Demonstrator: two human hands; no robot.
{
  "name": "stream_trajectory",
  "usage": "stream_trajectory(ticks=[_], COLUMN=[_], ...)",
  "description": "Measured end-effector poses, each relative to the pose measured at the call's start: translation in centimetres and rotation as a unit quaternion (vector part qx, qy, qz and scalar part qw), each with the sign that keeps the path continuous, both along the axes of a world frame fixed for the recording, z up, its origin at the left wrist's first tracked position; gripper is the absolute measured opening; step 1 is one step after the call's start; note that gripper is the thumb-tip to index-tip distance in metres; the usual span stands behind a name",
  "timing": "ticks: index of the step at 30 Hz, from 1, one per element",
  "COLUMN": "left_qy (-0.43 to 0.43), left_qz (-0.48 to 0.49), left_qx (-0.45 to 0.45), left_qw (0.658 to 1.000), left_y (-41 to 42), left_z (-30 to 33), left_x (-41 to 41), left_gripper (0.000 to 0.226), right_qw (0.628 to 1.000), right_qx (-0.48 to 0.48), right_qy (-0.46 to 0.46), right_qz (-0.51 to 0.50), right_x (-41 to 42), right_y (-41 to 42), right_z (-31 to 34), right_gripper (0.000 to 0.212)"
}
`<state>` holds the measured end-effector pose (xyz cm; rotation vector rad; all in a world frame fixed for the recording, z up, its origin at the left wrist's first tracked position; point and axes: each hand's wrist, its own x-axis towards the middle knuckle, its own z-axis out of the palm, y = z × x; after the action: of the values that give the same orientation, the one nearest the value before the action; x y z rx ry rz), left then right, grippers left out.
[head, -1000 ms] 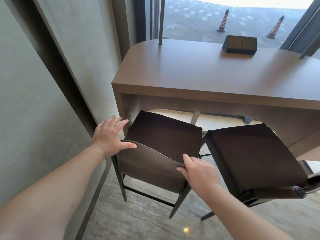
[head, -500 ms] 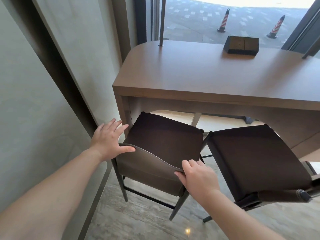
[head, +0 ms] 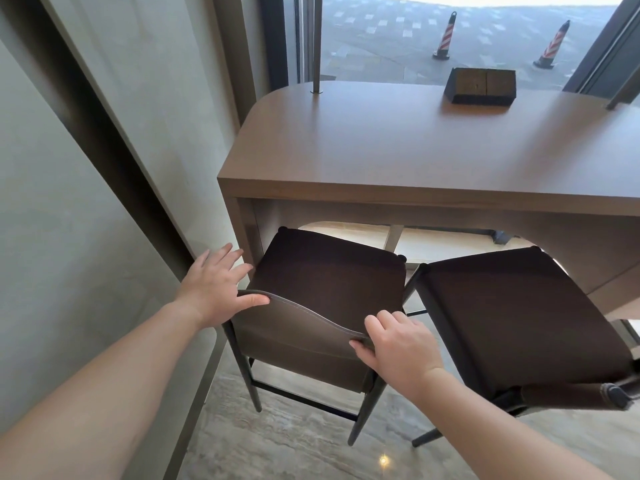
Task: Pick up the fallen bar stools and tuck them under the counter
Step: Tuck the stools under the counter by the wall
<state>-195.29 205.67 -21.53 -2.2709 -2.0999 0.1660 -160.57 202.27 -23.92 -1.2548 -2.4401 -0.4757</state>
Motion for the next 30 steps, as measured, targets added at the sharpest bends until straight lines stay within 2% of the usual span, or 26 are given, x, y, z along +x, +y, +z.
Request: stream_trajectory(ticks=[10,24,30], left_qy=[0.004,0.037,0.059], left_qz=[0.025,0.008,-0.009], left_qx=[-0.017,-0.028,-0.032], left_qw=[1.000,0.999,0.998], left_y=[-0.2,-1.3,-1.6], left_z=[-0.4,-1.2,-1.3], left_x=[-0.2,-0.7,-1.2], left_gripper=[0.114,0.114,0.116], right_qw=[0.998,0.999,0.998], right_qx=[0.032,-0.014,-0.040], right_qy=[0.007,0.009,-0.028], right_qz=[0.056,0.047,0.039], right_x=[0.3,-0.5,-1.1], right_y=[0.1,-2.6,-3.8], right_z=[-0.4,-1.1,-1.3], right_gripper=[0.036,0.032,0.027])
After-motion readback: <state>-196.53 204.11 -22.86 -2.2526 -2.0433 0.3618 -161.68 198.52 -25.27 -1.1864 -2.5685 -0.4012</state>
